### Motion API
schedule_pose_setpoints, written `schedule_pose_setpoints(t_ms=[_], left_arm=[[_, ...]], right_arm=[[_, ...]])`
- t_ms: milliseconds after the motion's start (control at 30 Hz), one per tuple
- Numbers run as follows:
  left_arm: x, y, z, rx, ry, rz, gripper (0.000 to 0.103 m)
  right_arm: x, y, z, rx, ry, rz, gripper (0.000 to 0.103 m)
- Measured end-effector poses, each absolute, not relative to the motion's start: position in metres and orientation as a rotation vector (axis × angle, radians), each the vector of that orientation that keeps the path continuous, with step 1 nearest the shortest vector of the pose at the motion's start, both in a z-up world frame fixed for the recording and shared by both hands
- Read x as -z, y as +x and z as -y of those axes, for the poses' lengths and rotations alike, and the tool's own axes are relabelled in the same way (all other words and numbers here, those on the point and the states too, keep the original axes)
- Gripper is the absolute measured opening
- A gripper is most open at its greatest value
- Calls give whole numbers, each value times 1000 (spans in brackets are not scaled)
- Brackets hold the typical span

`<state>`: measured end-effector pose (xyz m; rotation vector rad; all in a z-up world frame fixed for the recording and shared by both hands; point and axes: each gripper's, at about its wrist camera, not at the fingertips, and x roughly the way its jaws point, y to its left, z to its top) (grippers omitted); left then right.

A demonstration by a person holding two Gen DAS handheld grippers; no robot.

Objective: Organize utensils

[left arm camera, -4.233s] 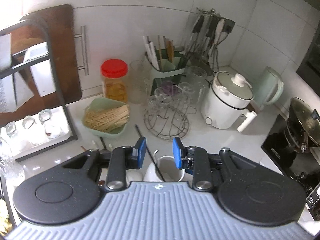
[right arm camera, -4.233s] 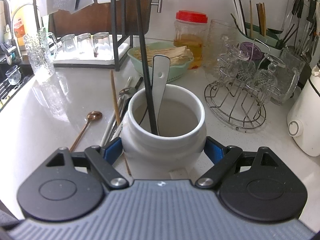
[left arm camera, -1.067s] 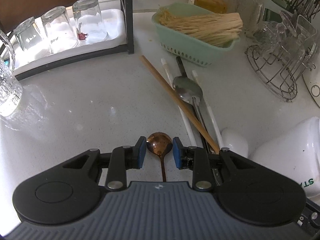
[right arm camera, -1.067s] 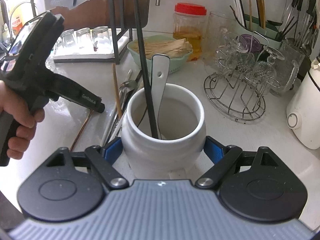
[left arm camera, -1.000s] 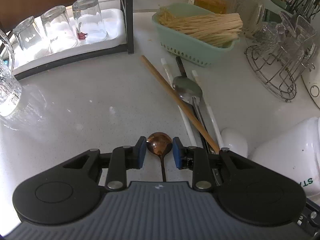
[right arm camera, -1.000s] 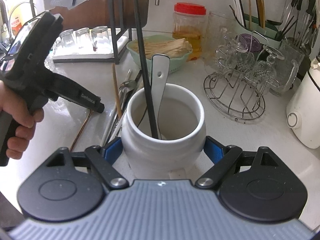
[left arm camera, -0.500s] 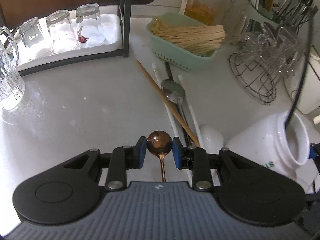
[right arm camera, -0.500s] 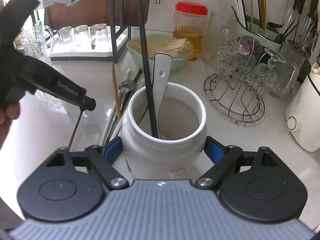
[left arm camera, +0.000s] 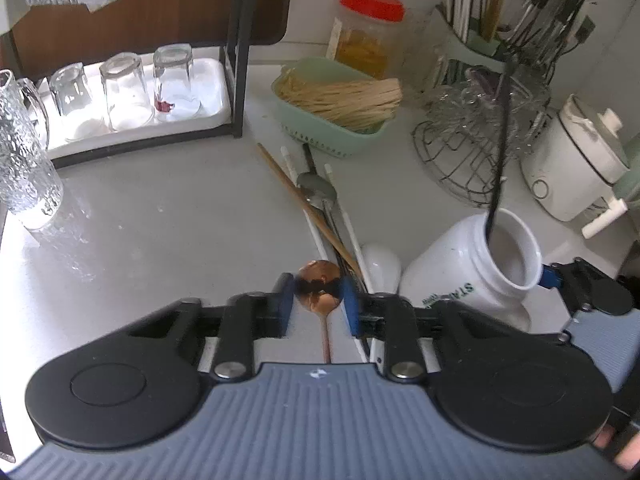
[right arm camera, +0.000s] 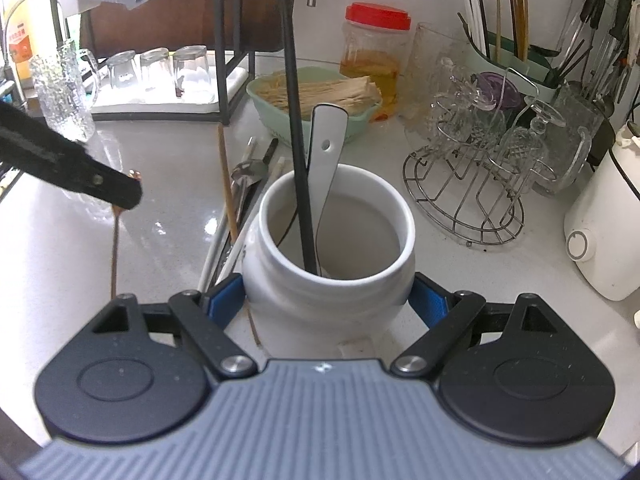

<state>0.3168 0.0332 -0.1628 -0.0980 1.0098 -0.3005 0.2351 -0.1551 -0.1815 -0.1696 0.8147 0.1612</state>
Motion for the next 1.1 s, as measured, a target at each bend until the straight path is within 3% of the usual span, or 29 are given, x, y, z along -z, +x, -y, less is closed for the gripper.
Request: schedule_pose_setpoints(t_ms=[567, 700, 867, 1100], left_arm=[[189, 300, -57, 162, -90, -1060, 3], [202, 305, -78, 87, -133, -1091, 12], [213, 301, -102, -25, -229, -1098, 35], [229, 291, -95, -75, -245, -1087, 38]], right_arm=[[183, 231, 167, -253, -193, -772, 90], [184, 230, 168, -267, -199, -759, 90], [183, 232, 171, -306, -210, -760, 90], [185, 231, 175, -361, -225, -736, 90]])
